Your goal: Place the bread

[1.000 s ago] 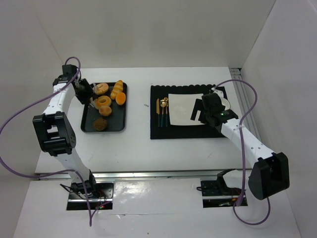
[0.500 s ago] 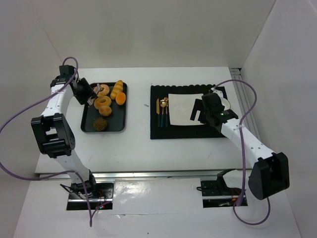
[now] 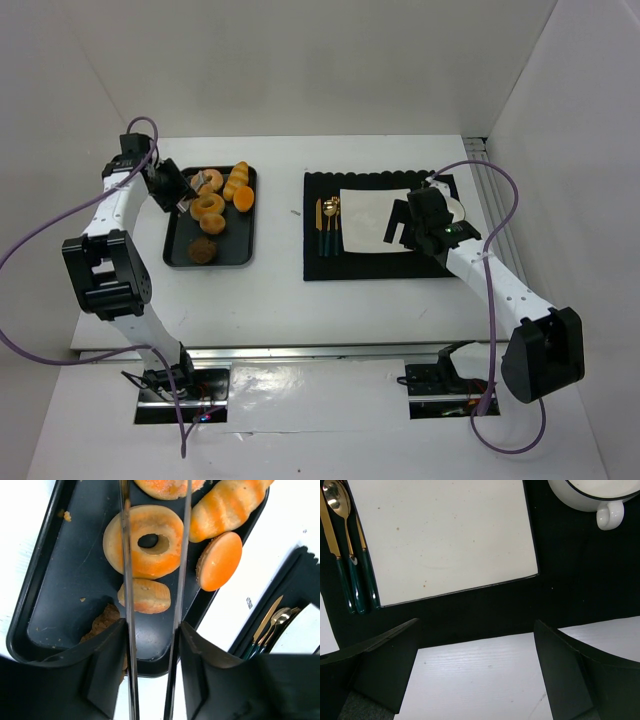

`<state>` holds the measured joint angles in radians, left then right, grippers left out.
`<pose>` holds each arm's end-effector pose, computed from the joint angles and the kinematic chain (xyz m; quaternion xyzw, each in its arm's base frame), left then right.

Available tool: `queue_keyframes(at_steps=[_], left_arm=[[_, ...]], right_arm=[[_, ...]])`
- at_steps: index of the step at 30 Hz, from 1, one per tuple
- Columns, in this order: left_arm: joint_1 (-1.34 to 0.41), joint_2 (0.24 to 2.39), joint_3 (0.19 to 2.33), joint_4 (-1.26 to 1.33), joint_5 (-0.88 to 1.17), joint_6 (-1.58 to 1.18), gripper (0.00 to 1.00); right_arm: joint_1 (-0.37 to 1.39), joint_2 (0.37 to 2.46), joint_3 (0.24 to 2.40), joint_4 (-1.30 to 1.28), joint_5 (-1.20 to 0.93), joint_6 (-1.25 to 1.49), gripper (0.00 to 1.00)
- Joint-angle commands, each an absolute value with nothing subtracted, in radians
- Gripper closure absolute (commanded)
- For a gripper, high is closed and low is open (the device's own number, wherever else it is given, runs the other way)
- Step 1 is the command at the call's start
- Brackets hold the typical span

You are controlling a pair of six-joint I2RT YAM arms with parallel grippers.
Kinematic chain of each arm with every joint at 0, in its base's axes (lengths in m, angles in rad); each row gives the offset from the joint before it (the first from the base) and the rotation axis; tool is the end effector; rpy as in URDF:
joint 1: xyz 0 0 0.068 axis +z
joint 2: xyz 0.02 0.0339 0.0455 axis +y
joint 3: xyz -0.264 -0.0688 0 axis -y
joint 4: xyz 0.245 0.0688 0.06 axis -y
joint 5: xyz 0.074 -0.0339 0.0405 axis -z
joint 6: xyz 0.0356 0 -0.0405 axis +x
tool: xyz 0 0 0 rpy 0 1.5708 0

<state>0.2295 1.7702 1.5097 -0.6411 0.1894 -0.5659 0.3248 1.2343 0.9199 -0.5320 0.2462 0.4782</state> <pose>0.3833 0.0827 0.2817 -0.3356 0.8789 -0.1428 0.3074 0.2457 0.0736 0.2627 0.1145 0.9220 0.0317 0.3686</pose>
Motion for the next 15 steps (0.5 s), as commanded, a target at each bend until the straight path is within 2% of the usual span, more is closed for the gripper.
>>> queue_keyframes(at_steps=[1,10,15], left_arm=[[0.245,1.775,1.503,-0.604,0.207,-0.595,0.46],[0.265,1.729,1.496,-0.604,0.207,-0.604,0.68],[0.265,1.668,1.525,-0.626,0.222,-0.583,0.85]], right_arm=[[0.325,1.242,0.931,-0.474,0.242,0.477,0.00],[0.325,1.243,0.922,-0.465,0.242,0.477,0.00],[0.325,1.252,0.931,-0.465,0.233,0.477,0.00]])
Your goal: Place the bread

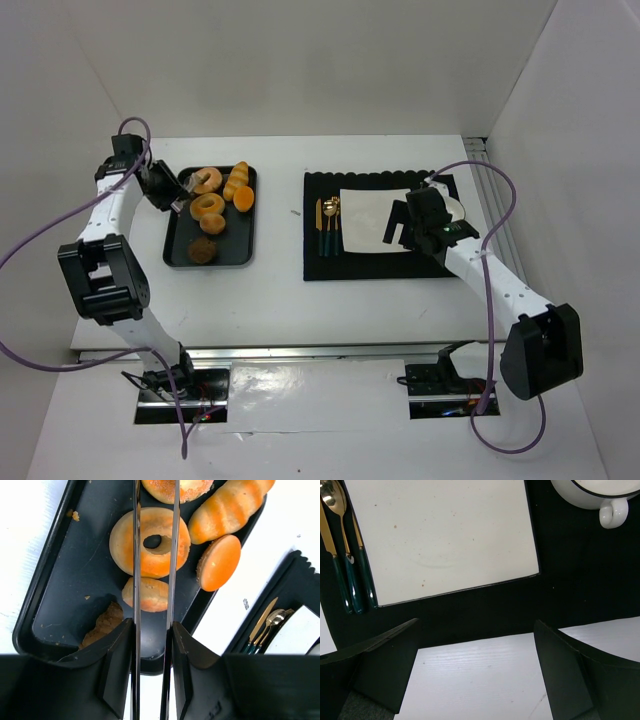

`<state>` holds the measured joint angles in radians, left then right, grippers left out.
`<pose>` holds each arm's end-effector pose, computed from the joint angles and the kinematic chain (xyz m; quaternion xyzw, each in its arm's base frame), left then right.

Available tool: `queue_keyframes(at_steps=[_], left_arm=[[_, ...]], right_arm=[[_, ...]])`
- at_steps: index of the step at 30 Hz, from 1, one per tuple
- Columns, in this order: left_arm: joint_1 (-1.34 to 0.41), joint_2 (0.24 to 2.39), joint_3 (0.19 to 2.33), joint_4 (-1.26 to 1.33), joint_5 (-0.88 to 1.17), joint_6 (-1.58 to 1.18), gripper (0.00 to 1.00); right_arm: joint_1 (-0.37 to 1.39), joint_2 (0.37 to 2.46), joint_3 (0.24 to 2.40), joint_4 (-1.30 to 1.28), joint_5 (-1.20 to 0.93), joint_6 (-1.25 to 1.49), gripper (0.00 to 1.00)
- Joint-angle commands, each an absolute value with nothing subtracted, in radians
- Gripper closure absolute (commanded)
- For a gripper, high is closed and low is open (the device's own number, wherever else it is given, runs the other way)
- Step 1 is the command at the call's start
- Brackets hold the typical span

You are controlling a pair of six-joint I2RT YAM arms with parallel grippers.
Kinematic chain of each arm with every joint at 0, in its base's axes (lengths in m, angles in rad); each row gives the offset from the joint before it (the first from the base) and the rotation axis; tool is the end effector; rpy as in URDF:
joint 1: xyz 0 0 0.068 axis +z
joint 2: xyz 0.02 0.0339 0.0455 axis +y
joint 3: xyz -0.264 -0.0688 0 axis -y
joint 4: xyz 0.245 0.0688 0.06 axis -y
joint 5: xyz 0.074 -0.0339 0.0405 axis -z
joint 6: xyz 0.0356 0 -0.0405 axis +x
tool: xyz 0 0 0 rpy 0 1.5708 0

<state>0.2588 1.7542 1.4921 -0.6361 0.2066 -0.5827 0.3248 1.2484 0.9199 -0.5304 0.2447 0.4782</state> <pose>0.3771 0.0923 0.2824 -0.3524 0.8710 -0.1490 0.3082 0.2478 0.0743 0.2595 0.1137 0.9243 0.0299 0.3631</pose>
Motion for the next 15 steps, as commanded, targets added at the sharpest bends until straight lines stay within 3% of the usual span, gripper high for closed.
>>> queue_keyframes(at_steps=[1,7,8,15], left_arm=[[0.265,1.649,1.535,-0.626,0.222,-0.574,0.85],[0.265,1.562,1.536,-0.661,0.202,-0.565,0.86],[0.265,1.549,1.536,-0.661,0.224,-0.565,0.91],[0.181,1.471,1.554,-0.693,0.348,-0.492,0.95]], right_arm=[[0.325,1.252,0.940,-0.465,0.233,0.477,0.00],[0.325,1.262,0.950,-0.465,0.233,0.477,0.00],[0.325,1.262,0.950,-0.465,0.233,0.477,0.00],[0.347,1.249,0.969,-0.465,0.262,0.509,0.00]])
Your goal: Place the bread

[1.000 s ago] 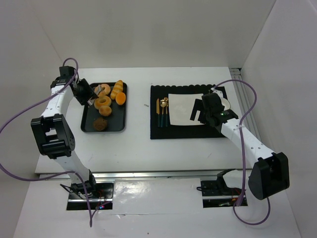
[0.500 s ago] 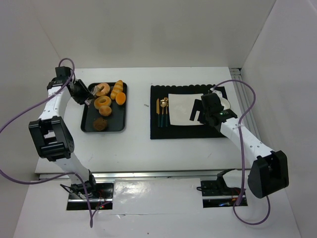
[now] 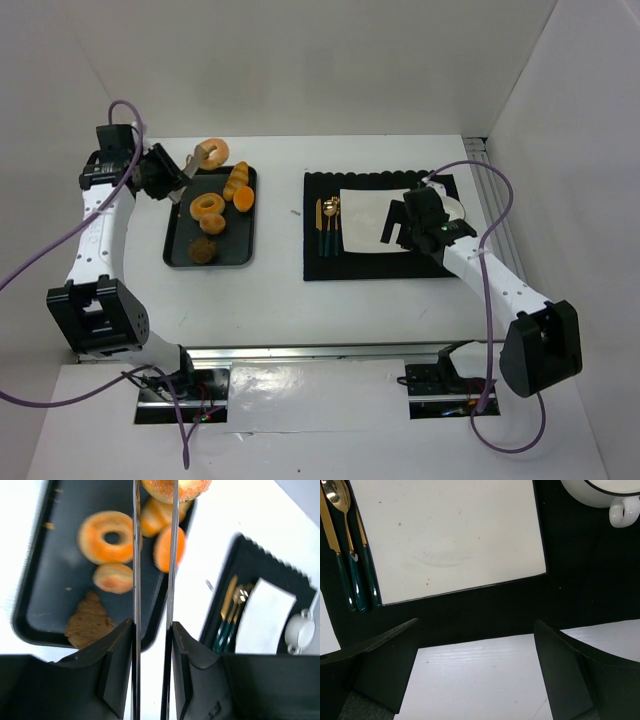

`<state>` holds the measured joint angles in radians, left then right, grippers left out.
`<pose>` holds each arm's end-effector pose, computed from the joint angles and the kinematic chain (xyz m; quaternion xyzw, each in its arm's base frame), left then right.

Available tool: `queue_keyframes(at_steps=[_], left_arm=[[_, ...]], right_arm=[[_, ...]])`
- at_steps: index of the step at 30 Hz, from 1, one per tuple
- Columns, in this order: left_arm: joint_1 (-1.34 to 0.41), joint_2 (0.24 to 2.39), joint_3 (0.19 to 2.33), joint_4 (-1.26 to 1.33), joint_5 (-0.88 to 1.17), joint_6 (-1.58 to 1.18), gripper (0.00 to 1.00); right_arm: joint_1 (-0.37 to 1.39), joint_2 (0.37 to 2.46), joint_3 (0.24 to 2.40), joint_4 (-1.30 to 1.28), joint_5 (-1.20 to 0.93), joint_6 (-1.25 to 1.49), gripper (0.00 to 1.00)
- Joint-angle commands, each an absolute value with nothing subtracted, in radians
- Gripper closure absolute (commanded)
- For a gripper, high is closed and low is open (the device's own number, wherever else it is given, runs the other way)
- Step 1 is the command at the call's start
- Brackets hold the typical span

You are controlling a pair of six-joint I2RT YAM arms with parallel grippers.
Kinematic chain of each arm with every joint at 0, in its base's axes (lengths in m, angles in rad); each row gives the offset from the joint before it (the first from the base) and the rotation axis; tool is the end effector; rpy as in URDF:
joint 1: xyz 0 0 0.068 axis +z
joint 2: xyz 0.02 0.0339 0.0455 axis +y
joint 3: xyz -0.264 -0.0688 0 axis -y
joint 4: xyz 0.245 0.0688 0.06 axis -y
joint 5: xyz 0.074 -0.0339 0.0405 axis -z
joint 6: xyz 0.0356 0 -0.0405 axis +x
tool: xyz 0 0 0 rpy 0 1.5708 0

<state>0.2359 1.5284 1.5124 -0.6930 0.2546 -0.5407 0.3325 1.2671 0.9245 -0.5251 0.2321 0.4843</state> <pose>0.3298 0.0701 0.3627 -0.2921 0.8542 -0.1769 0.3920 0.2505 0.0778 0.2567 0.1105 0.9268 0.0361 0.3571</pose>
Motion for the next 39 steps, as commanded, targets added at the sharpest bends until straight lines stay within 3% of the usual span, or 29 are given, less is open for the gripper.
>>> queue_keyframes(at_steps=[1,4,10,22,23,26,29,35,39], left_arm=[[0.128,1.462,1.554,-0.681,0.380,-0.492,0.95],[-0.033,1.447,1.519,-0.618,0.454,-0.503,0.95],[-0.374,1.555,1.598,-0.577,0.262,-0.544,0.95],[-0.626,1.919,1.769,-0.480,0.218,-0.615,0.95],[-0.644,1.934,1.782,-0.480,0.209,-0.615,0.91],[-0.657,1.986,1.850,-0.553,0.190,-0.598,0.61],[-0.666,1.977,1.876,-0.583,0.178,-0.572,0.40],[-0.666,1.890,1.885,-0.632,0.129,-0.552,0.40],[-0.641,1.835,1.904,-0.689,0.077,-0.552,0.47]], right_arm=[[0.357,1.238,0.969,-0.465,0.274,0.509,0.00],[0.367,1.180,0.969,-0.465,0.324,0.535,0.00],[0.354,1.057,1.020,-0.550,0.455,0.525,0.00],[0.336,0.951,1.075,-0.615,0.517,0.486,0.00],[0.336,0.951,1.075,-0.624,0.517,0.477,0.00],[0.327,0.951,1.052,-0.614,0.506,0.466,0.00],[0.327,0.951,1.043,-0.604,0.497,0.466,0.00],[0.318,0.974,1.034,-0.583,0.477,0.448,0.00],[0.318,0.983,1.034,-0.583,0.468,0.448,0.00]])
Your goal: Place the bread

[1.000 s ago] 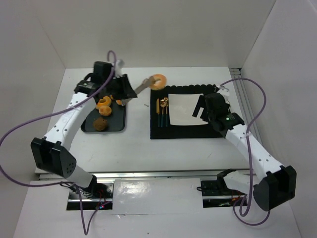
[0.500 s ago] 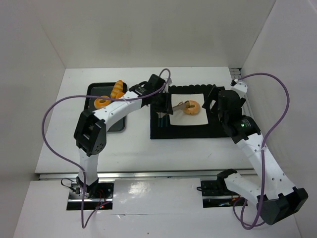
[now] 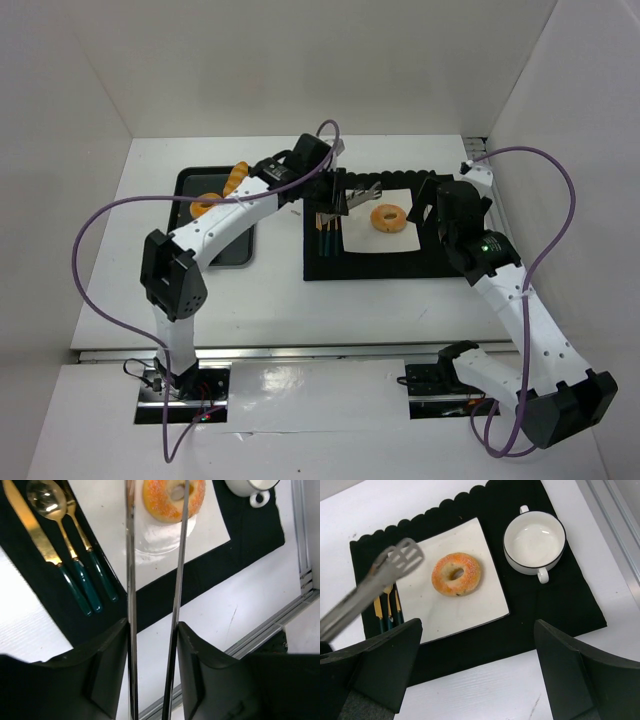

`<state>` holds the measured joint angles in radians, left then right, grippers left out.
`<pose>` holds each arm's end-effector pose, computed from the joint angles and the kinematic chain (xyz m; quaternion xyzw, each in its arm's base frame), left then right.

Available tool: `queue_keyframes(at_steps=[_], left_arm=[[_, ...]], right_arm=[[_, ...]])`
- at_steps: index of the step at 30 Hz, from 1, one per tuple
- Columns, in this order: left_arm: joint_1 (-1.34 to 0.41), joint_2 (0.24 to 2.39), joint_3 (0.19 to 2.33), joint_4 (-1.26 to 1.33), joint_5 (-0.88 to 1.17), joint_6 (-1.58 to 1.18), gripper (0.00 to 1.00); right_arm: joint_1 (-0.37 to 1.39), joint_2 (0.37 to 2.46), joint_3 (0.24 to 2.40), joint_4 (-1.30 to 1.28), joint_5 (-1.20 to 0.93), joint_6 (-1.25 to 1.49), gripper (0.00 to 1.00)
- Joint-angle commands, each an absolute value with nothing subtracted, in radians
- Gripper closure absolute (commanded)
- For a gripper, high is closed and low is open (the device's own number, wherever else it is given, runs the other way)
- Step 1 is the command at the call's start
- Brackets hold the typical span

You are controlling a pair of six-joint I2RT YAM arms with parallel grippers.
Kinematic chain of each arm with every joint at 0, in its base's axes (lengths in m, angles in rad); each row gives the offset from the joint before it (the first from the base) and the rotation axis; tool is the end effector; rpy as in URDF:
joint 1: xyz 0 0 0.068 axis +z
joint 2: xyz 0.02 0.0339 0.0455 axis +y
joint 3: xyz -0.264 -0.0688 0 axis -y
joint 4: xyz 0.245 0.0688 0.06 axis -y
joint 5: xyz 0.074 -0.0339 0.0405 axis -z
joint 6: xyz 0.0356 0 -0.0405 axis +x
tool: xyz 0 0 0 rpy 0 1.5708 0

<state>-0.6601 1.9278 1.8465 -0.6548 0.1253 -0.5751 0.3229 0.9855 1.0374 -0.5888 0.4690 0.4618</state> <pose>0.3467 -0.2748 0.3274 0.0641 0.9105 -0.2809 0.2967 0.2010 0.0503 0.3521 0.1732 0.8355 -0.0028 0.5214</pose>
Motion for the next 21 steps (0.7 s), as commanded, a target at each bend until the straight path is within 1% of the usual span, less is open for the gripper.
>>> queue_keyframes(at_steps=[1,7,8,9,10,11,12,13,14,15,19,21], left_arm=[[-0.620,1.801,1.904,-0.699,0.065,-0.552,0.48],[-0.523,1.616,1.758,-0.741,-0.090,-0.517,0.50],[-0.514,1.589,1.712,-0.753,-0.107,-0.517,0.50],[-0.491,1.518,1.657,-0.753,-0.164,-0.517,0.50],[-0.491,1.517,1.657,-0.753,-0.164,-0.517,0.50],[-0.491,1.475,1.582,-0.753,-0.181,-0.517,0.50],[-0.480,1.456,1.539,-0.714,-0.192,-0.517,0.50],[-0.480,1.438,1.446,-0.684,-0.192,-0.517,0.50],[-0.470,1.424,1.398,-0.651,-0.180,-0.517,0.50],[-0.469,1.399,1.303,-0.576,-0.157,-0.529,0.50],[-0.469,1.390,1.125,-0.438,-0.170,-0.566,0.50],[-0.479,1.401,1.073,-0.401,-0.156,-0.595,0.50]], right_arm=[[0.318,0.983,1.034,-0.583,0.459,0.448,0.00],[0.318,0.965,1.025,-0.583,0.459,0.448,0.00],[0.318,0.965,1.016,-0.583,0.450,0.448,0.00],[0.318,0.965,1.015,-0.574,0.439,0.448,0.00],[0.318,0.965,1.015,-0.574,0.427,0.448,0.00],[0.318,0.965,1.006,-0.565,0.426,0.448,0.00],[0.318,0.976,1.006,-0.565,0.413,0.448,0.00],[0.308,0.976,1.006,-0.554,0.400,0.448,0.00],[0.308,0.976,1.006,-0.545,0.391,0.457,0.00],[0.308,0.986,0.997,-0.545,0.379,0.457,0.00],[0.308,1.006,0.997,-0.534,0.358,0.457,0.00],[0.308,1.017,0.988,-0.534,0.357,0.457,0.00]])
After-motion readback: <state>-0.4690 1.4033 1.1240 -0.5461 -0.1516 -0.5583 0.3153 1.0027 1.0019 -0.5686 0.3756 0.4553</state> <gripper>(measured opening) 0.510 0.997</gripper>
